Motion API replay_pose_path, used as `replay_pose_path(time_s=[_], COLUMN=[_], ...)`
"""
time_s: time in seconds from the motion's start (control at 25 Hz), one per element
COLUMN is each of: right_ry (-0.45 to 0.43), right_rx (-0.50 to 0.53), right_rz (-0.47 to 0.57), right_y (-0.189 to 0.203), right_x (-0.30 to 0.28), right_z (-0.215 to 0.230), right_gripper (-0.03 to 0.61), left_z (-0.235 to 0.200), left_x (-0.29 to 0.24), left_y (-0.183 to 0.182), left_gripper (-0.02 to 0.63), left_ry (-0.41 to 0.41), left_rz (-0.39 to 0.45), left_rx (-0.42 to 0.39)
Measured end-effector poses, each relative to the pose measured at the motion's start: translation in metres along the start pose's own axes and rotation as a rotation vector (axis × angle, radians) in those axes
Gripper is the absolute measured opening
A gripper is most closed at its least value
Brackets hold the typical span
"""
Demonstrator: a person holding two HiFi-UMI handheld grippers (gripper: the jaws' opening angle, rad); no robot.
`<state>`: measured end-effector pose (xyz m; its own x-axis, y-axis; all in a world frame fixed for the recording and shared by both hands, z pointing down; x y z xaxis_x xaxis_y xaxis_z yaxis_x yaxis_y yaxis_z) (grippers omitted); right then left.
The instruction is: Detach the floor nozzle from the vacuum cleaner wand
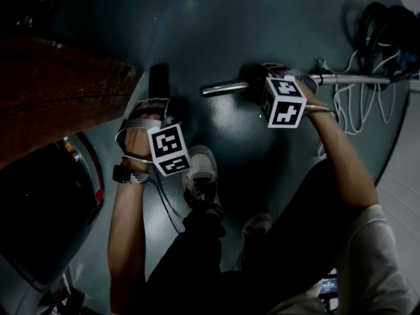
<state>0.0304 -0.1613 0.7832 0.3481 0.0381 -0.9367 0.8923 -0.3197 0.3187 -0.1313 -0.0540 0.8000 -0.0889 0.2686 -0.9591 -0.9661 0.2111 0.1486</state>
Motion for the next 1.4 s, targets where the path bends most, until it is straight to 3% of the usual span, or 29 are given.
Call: replay_pose_path(time_s=[0.32, 0.68, 1.0, 1.4], right_ry=[0.052, 0.132, 0.092, 0.086], right_rx=[-0.016, -0.105, -0.172, -0.157], right_rz=[-0.038, -0.055, -0.054, -0.063], right_y=[0.003, 0.006, 0.013, 0.017], right_x=[-0.013, -0.013, -0.009, -0.004], right_z=[0.007, 0.021, 0.02, 0.018], right_gripper=[0.164, 0.17, 0.188, 0.198], left_z=[0.004, 0.002, 0.0, 0.001], left_x=[-0.009, -0.01, -0.009, -0.007], left_y=[0.003, 0.006, 0.011, 0.008], left_gripper=[0.161, 0.163, 0.195, 0.23], left_ry=[0.012, 0.044, 0.053, 0.079], left_rz=[-0.012, 0.012, 0.066, 0.078], left_rx=[-0.007, 0.061, 0.133, 0.119])
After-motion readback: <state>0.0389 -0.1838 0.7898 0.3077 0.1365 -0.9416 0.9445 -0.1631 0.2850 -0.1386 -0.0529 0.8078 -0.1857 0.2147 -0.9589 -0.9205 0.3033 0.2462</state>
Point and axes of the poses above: the fingertips, and each gripper's own axes: x backward along the fingers, z to its right, y out of its underside, the point moved 5 cm from there along x, backward along the fingers, and after that the axes turned 2 degrees about y, right-handed, at the moved point
